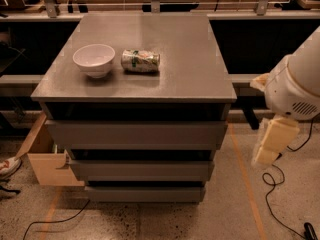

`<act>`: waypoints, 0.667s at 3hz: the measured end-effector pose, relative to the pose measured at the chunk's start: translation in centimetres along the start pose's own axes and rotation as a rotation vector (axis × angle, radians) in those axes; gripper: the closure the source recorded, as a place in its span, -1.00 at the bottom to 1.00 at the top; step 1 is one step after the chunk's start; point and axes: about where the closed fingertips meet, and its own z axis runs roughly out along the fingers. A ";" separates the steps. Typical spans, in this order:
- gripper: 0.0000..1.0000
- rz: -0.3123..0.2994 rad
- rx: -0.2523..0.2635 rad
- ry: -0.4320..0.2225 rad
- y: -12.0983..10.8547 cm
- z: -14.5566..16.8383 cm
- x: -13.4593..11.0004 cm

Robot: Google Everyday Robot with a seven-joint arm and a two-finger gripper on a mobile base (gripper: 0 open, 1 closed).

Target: Open middle drawer

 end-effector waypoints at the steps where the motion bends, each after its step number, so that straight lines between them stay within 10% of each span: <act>1: -1.00 0.045 -0.045 -0.048 2.7 5.8 0.5; 2: -1.00 0.044 -0.045 -0.048 2.7 5.8 0.4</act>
Offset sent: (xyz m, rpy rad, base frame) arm -0.0086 0.0094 -0.0484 0.0550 0.0351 -0.0157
